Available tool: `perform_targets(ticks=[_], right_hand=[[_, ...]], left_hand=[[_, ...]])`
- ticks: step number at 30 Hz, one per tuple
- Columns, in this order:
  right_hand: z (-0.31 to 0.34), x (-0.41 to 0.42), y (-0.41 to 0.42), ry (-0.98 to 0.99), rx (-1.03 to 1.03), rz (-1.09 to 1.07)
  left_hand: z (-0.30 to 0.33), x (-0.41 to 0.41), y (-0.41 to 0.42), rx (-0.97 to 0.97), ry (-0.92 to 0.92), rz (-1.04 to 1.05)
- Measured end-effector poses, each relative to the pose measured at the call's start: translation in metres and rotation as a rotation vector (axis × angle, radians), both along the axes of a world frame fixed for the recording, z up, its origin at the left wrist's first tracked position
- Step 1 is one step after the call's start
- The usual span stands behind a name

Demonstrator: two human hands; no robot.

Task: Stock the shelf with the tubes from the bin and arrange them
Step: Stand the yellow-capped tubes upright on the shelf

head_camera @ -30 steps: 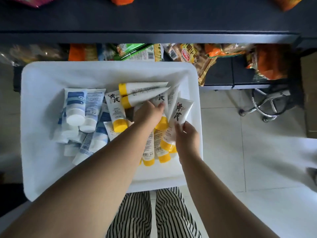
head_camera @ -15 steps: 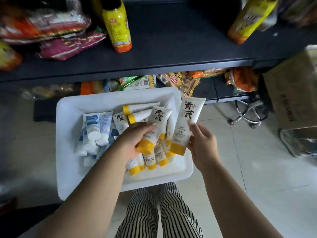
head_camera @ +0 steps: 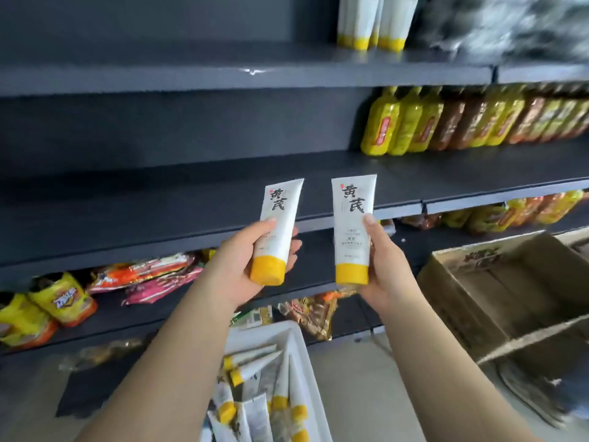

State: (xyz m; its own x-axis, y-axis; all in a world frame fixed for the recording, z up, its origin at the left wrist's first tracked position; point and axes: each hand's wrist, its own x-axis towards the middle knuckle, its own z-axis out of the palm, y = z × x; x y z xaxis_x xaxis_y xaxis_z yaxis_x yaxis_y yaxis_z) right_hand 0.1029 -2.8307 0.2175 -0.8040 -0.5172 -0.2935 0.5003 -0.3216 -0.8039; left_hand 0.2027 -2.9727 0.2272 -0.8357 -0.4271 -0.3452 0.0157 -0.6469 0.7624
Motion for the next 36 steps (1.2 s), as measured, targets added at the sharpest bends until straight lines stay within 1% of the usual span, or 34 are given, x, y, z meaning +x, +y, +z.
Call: perform_targets(ticks=[4, 7, 12, 14, 20, 22, 26, 28, 32, 36], right_hand=[[0.064, -0.045, 0.02, 0.032, -0.221, 0.047], [0.1, -0.08, 0.04, 0.09, -0.313, 0.106], [0.142, -0.142, 0.077, 0.246, -0.29, 0.21], [0.155, -0.163, 0.089, 0.285, -0.269, 0.217], [0.177, -0.214, 0.097, 0.297, -0.193, 0.183], [0.181, -0.227, 0.091, 0.325, -0.173, 0.193], [0.183, -0.251, 0.068, 0.529, -0.112, 0.212], [0.185, -0.265, 0.05, 0.599, -0.093, 0.194], [0.19, -0.296, -0.003, 0.685, -0.086, 0.186], [0.201, -0.33, -0.062, 0.704, -0.096, 0.183]], left_hand=[[0.068, -0.038, 0.023, -0.126, 0.113, -0.024], [0.106, -0.07, 0.045, -0.219, 0.175, 0.004], [0.151, -0.124, 0.085, -0.255, 0.247, 0.099], [0.164, -0.143, 0.097, -0.27, 0.265, 0.134], [0.181, -0.179, 0.103, -0.398, 0.262, 0.217], [0.184, -0.19, 0.098, -0.413, 0.246, 0.259], [0.186, -0.215, 0.076, -0.486, 0.25, 0.307], [0.186, -0.228, 0.059, -0.5, 0.273, 0.306], [0.186, -0.256, 0.011, -0.523, 0.312, 0.308], [0.192, -0.289, -0.041, -0.527, 0.322, 0.305]])
